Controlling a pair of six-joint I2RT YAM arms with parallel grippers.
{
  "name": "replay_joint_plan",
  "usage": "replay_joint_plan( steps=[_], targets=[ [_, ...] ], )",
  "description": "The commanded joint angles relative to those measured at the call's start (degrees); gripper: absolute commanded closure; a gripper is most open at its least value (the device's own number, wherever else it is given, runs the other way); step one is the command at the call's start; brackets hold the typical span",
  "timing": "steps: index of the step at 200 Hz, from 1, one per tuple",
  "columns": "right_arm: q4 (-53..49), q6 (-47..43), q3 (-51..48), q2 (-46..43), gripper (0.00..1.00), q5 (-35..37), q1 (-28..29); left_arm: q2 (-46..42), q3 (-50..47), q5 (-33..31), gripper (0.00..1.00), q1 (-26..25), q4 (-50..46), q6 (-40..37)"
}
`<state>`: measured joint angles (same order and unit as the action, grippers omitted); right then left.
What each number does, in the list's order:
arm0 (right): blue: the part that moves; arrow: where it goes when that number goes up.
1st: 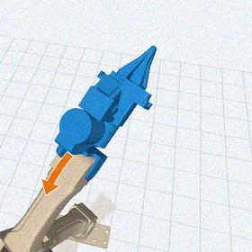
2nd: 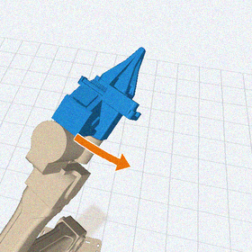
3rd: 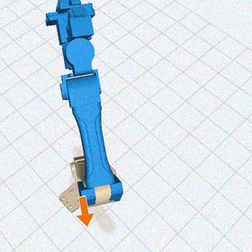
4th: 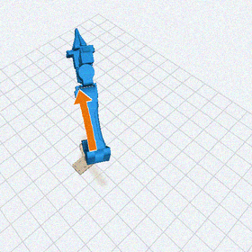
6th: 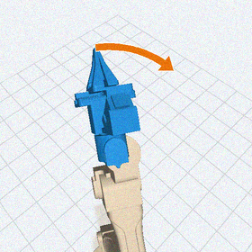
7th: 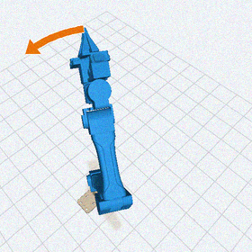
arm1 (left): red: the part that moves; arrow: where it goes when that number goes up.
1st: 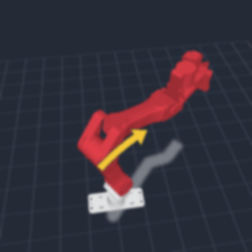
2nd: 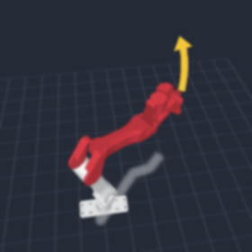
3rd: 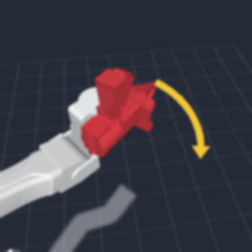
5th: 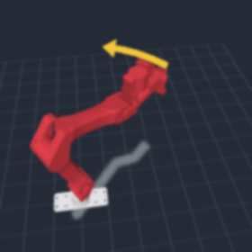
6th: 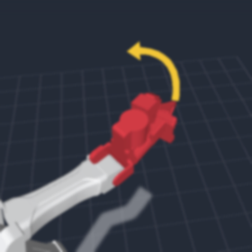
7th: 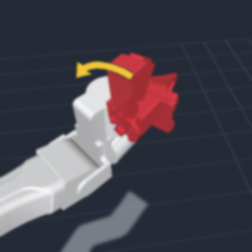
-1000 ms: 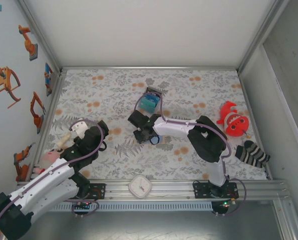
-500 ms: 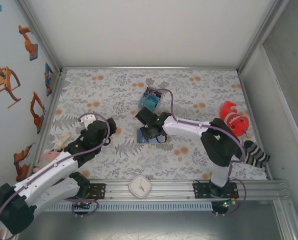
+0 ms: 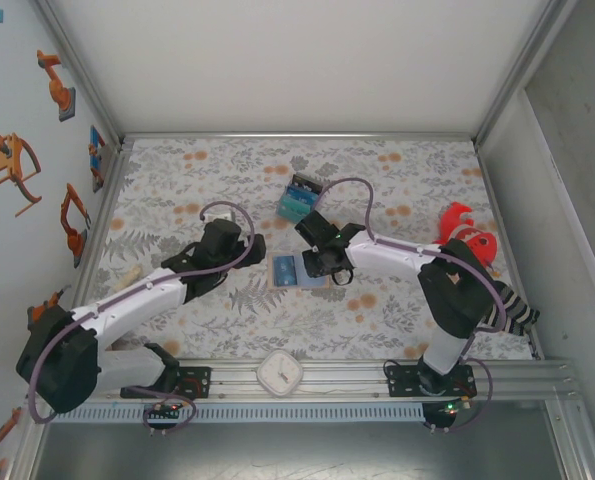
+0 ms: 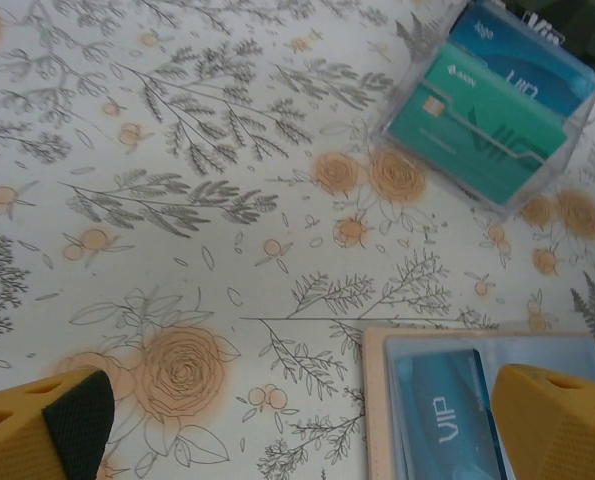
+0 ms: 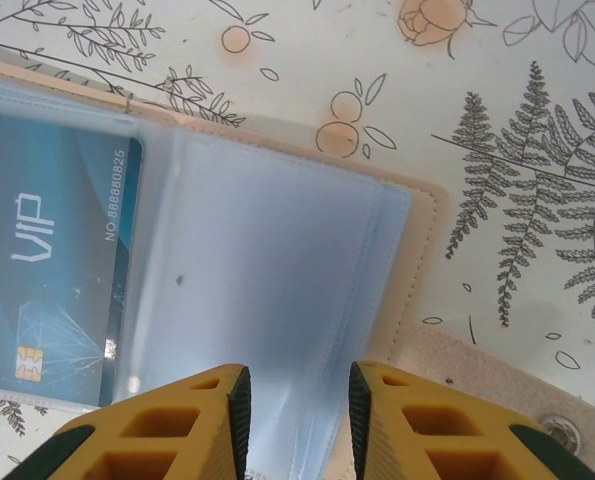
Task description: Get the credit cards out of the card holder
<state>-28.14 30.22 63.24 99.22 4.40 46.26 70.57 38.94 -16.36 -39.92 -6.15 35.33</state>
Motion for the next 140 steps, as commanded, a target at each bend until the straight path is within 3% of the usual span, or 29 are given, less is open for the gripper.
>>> replay_joint_plan(
  steps=[1, 42, 101, 140],
  targets=[
    [1.7, 1.5, -0.9, -1.7, 0.68, -1.5, -0.7, 1.6, 2.2, 3.6, 0.03, 0.2, 1.4, -2.4],
    [1.5, 1.9, -1.6, -3.5, 0.68, -1.5, -2.3, 5.6, 3.6, 4.9, 0.0, -0.2, 0.0, -4.5],
    [5.9, 3.6, -4.3, -8.1, 0.74, -6.7, -4.5, 12.2, 5.0, 9.9, 0.26, -2.5, 1.3, -6.1],
    [8.4, 4.4, -4.6, -7.5, 0.75, -10.5, -5.0, 17.4, 6.1, 10.7, 0.36, -4.6, 2.8, -5.8]
  ],
)
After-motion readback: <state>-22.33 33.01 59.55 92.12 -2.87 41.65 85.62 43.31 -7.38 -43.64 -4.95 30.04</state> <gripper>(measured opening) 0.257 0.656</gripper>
